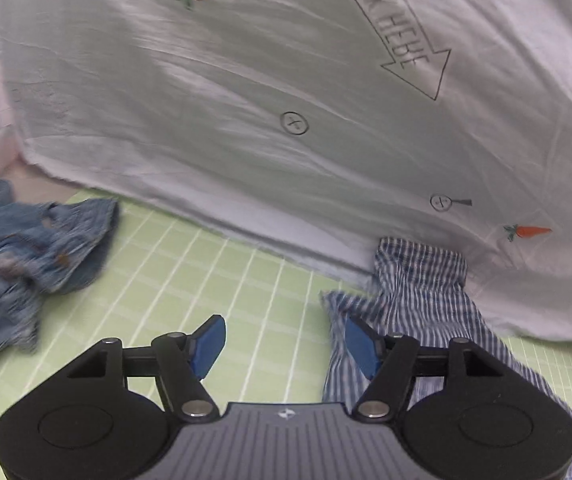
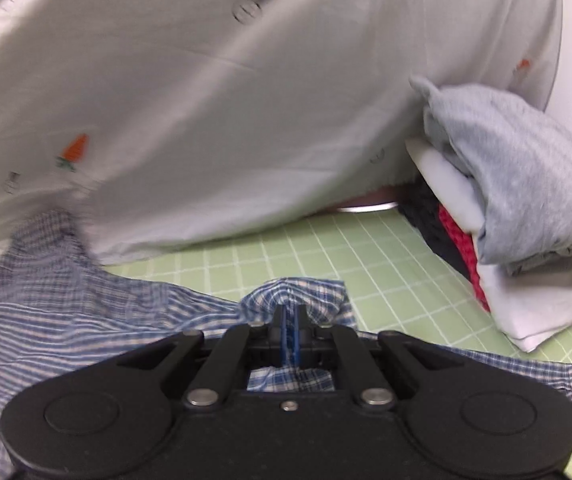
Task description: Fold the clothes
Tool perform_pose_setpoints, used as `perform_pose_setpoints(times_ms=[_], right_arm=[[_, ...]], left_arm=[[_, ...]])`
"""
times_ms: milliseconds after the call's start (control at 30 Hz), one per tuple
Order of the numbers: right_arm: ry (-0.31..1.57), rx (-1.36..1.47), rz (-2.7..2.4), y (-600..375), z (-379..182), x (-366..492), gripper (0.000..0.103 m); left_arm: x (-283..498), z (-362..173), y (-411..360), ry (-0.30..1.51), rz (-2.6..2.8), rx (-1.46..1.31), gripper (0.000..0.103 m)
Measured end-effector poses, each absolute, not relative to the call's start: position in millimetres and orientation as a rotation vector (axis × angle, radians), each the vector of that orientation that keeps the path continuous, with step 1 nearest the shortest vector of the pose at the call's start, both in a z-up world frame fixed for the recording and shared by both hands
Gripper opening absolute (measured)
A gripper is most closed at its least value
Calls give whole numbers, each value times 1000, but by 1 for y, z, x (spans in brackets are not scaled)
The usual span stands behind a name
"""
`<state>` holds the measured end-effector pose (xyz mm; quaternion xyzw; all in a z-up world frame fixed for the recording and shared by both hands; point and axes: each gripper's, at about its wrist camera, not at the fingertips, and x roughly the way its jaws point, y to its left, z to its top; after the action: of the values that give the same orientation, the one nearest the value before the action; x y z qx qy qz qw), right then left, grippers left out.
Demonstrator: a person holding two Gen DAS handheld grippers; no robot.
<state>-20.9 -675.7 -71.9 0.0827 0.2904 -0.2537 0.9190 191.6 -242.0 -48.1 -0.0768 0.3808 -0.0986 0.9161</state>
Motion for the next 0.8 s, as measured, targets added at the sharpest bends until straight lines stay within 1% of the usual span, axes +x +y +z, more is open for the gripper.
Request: perform_pose_setpoints(times_ms=[100,233,400,567,667,800], right_arm=[[570,127,-470,-648,-56,-40,4],[583,101,-408,-609,-54,-66,4],[657,77,-322,-555,-75,-100,3],[733,4,-208,-503,-101,-129,3],[777,-39,-153,-478,-116,-142,3],[830,-29,-108,-458,-129,-154,5]], left_arm=[[145,-47,-223,799,-190,-164,71],[88,-59,-201,855,-163,-176,71],[29,-71,-182,924,-133,-160,71],[-19,-78,-172,952,-110,-136,71],[-42,-84,-167,972,-100,-130,71],[-59,-91,-158,1011,-106,-126,71]])
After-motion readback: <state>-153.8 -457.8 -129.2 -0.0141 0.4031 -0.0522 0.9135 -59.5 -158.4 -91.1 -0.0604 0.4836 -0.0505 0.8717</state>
